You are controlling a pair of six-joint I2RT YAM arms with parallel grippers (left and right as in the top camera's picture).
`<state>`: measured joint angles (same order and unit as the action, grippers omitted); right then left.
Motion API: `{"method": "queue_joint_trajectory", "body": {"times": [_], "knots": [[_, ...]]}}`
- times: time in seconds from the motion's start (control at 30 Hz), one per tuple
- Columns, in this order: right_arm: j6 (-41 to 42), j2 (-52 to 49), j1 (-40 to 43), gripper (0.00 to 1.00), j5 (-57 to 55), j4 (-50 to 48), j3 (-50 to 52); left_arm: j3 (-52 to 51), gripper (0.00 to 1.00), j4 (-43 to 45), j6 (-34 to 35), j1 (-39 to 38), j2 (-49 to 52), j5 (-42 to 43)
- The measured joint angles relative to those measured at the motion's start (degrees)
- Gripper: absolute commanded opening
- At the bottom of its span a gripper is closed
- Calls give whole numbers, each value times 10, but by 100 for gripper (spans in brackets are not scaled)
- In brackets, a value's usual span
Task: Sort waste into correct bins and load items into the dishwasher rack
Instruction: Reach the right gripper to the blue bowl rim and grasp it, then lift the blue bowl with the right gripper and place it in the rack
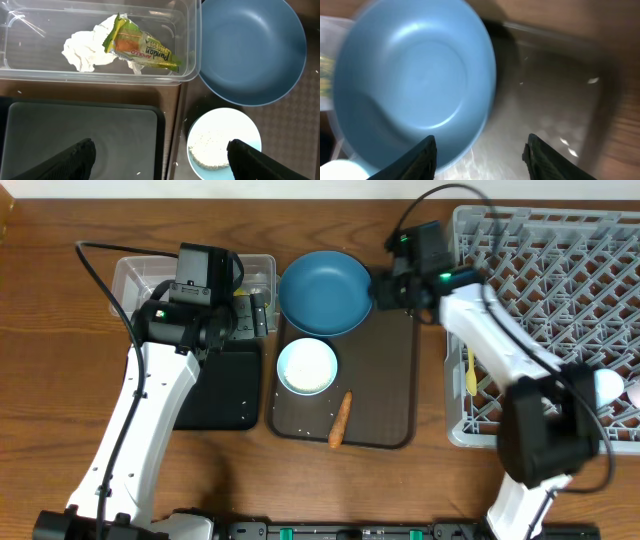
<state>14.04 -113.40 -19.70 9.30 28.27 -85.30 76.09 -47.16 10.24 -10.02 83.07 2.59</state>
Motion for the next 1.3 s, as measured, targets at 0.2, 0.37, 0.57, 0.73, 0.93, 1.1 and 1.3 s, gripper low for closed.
{"method": "queue_joint_trajectory", "body": {"times": [0.2,0.37,0.57,0.73,0.93,1.1,1.3], "knots": [[45,-56,-22,38,-49,-32,2,0,87,0,0,0,2,0],[72,-78,-23,24,-72,-51,3,0,87,0,0,0,8,0],[84,-94,-23,6,-92,-48,3,0,86,0,0,0,12,0],[93,-94,-22,1,-97,-48,1,0,86,-2,0,0,12,0],[94,-85,-3,1,-89,-23,-1,0,86,-2,0,0,12,0],[48,-54,34,1,-102,5,0,0,86,-2,0,0,12,0],[-64,41,67,1,-124,10,2,0,86,-2,0,0,12,0]]}}
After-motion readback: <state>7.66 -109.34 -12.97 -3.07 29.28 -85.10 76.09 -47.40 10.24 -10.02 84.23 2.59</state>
